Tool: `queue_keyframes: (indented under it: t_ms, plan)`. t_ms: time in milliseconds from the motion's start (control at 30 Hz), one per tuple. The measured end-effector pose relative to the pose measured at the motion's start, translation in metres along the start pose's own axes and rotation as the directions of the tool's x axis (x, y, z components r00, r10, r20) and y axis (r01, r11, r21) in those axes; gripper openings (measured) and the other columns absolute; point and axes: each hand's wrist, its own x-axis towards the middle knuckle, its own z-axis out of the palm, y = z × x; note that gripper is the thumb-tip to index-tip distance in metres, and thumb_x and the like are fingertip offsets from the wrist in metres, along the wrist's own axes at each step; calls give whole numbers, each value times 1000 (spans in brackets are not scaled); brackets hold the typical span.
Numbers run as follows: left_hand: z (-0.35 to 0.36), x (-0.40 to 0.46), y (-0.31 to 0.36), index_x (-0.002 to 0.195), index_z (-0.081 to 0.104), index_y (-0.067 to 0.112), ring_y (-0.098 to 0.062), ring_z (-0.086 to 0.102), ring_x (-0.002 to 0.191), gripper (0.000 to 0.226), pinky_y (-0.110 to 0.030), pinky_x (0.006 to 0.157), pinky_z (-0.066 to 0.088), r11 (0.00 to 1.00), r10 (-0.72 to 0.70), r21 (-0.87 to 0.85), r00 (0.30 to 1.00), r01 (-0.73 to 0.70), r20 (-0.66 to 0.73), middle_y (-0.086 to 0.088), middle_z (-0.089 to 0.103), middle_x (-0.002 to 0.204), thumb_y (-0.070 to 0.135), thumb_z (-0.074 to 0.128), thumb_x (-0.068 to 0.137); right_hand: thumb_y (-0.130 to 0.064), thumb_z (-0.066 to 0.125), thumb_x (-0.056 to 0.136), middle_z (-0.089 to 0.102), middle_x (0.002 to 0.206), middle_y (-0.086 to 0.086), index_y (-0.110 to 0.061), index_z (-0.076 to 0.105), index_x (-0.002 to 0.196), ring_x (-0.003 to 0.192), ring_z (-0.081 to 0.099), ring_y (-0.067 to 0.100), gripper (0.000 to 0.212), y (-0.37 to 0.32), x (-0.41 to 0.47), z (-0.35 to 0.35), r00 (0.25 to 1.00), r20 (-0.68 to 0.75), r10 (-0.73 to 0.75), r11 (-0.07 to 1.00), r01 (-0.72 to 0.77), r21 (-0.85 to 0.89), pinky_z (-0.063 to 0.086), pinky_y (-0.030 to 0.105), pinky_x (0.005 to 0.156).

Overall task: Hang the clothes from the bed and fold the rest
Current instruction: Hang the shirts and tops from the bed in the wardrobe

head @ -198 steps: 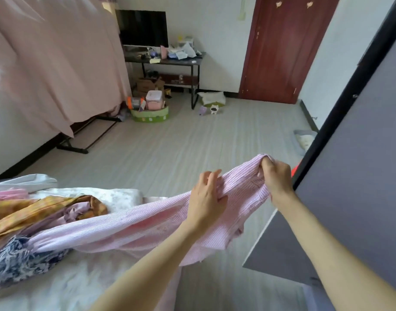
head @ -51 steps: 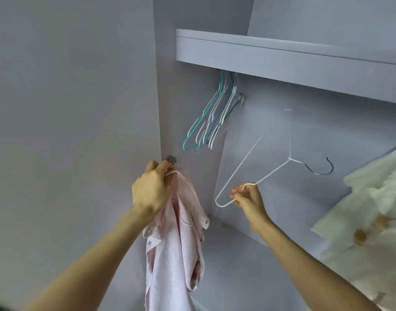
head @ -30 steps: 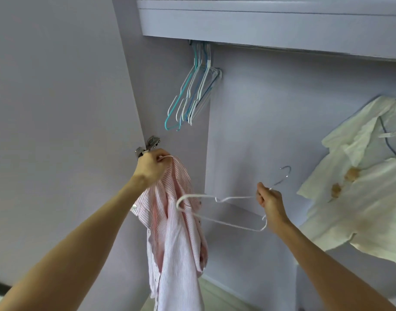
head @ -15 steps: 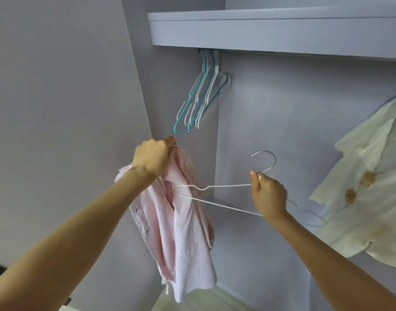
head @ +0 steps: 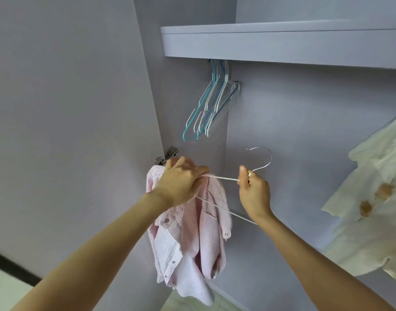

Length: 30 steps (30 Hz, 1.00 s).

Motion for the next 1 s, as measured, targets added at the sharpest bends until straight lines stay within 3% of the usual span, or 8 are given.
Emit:
queue_keyframes:
  t_ms: [133,233,300,567,633,767,900,1000]
  plan:
    - [2,0,-5,126,47,18,-27,56,105,30,-34,89,41,993,-48,-103,988,64,144,-4,58,119,23,41,97,-13,50,95,61,64,16,-14,47,57,59,53,24,38,-4,-2,-6,985,165,-47,954,-4,298,40,33,60]
    - [4,-9,-18,122,49,15,-30,58,100,29,-38,87,45,955,-86,-264,978,136,192,-8,62,111,14,44,93,-1,46,93,64,69,7,-8,64,91,60,60,13,19,0,10,-28,812,582,-39,785,-335,521,53,25,62]
    - [4,-15,-21,126,44,16,-28,59,89,35,-36,81,46,928,-103,-337,979,157,174,-8,64,97,12,46,91,3,42,92,68,83,8,-6,62,104,77,65,18,25,7,24,-39,669,743,-40,764,-459,454,55,32,78]
    - [-18,-13,0,114,35,5,-27,48,60,32,-39,61,42,900,40,-432,998,-57,-49,8,44,63,7,50,86,-34,66,85,54,120,-4,-26,45,127,105,55,9,47,-12,29,-4,265,963,51,999,-14,-49,50,23,74]
    - [-26,-12,5,112,36,3,-27,49,62,31,-37,62,40,900,50,-426,994,-89,-102,4,47,65,12,47,84,-30,65,86,59,107,5,-16,53,121,95,58,17,40,-15,23,10,332,943,2,992,121,-45,49,23,67]
    - [-32,-20,2,113,41,3,-28,51,67,35,-34,63,40,948,33,-309,988,-80,-153,1,54,71,20,47,83,-5,53,81,55,75,16,-14,47,72,70,55,23,14,-6,30,14,677,725,-128,964,255,-69,38,29,55]
    - [-26,-33,-10,121,49,8,-33,61,87,34,-34,70,46,988,-21,-152,992,2,-125,-10,66,101,24,51,91,-7,54,81,65,97,20,-12,53,93,87,61,36,13,7,54,-9,881,442,-169,934,286,-213,43,36,69]
    - [-31,-35,-8,117,58,6,-35,63,81,35,-37,67,52,995,-15,-103,991,2,-131,-15,67,96,24,46,88,-10,54,83,61,116,15,-8,54,116,98,60,39,32,14,65,-20,883,376,-283,804,432,-409,45,39,78]
